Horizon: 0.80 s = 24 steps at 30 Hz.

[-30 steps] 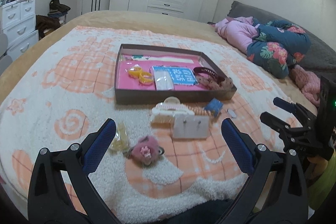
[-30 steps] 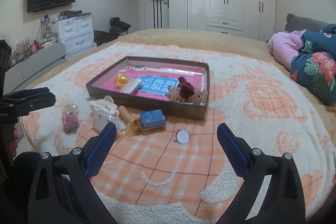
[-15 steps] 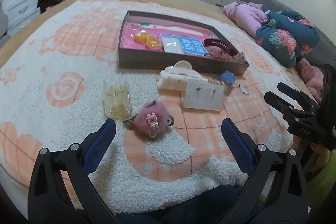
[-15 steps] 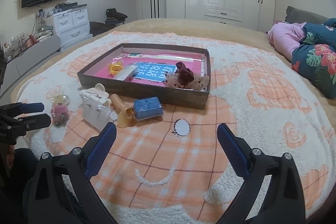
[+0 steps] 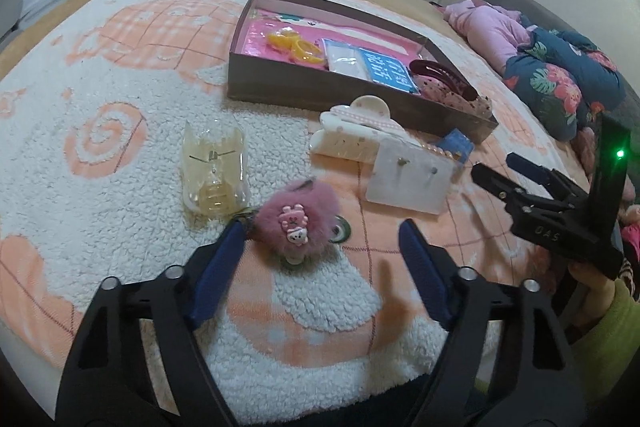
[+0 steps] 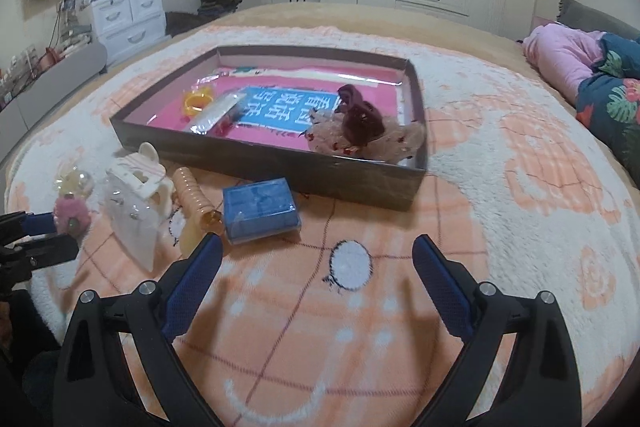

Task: Organize jewelry
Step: 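Move the left tool toward the pink fluffy keychain, then close the left tool on the pink fluffy keychain while the right tool grasps the blue box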

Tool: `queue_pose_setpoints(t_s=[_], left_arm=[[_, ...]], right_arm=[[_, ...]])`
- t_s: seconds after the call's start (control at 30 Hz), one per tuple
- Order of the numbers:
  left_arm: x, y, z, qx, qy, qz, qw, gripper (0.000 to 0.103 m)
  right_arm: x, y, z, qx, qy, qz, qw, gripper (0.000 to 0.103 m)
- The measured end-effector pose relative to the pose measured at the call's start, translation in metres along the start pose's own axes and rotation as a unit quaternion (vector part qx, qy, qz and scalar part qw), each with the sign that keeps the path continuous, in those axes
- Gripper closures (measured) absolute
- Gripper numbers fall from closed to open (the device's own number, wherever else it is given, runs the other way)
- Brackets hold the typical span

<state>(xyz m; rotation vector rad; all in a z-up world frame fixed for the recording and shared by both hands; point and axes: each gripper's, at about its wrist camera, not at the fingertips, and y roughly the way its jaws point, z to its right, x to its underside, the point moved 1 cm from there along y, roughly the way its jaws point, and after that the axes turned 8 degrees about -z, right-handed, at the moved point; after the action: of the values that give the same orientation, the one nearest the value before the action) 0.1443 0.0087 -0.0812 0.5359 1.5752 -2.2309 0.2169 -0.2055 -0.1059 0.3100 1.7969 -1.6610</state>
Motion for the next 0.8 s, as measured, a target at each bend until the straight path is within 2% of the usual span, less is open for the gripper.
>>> queue_pose_setpoints(t_s=[0.13,0.3,0.5,0.57,0.73,0.8], left_arm=[[-0.003,0.002,-0.002,0.002,-0.008,0.001,1.0,0.048],[-0.005,0.006,-0.002,0.006,-0.011,0.002,0.9999,0.053],[-0.006,0.007,-0.003,0.009,-0.014,0.001,0.9999,0.063],[-0.006,0.007,-0.004,0.011,-0.016,0.001,0.9998,0.068],[-0.005,0.006,-0.003,0.013,-0.013,0.002,0.9998,0.073],[-0.003,0.005,-0.001,0.014,-0.009,0.002,0.9999,0.075]], right_arm=[[-0.004,0.011,-0.006,-0.001,-0.01,-0.008,1.0,0.018],[-0.012,0.018,-0.011,-0.006,-0.009,-0.012,1.0,0.022],[-0.02,0.024,-0.017,-0.02,0.003,-0.016,1.0,0.025],[-0.023,0.027,-0.018,-0.024,0.008,-0.019,1.0,0.029],[-0.024,0.033,-0.019,-0.026,0.015,-0.027,0.999,0.058],[-0.022,0.032,-0.019,-0.026,0.016,-0.024,0.999,0.059]])
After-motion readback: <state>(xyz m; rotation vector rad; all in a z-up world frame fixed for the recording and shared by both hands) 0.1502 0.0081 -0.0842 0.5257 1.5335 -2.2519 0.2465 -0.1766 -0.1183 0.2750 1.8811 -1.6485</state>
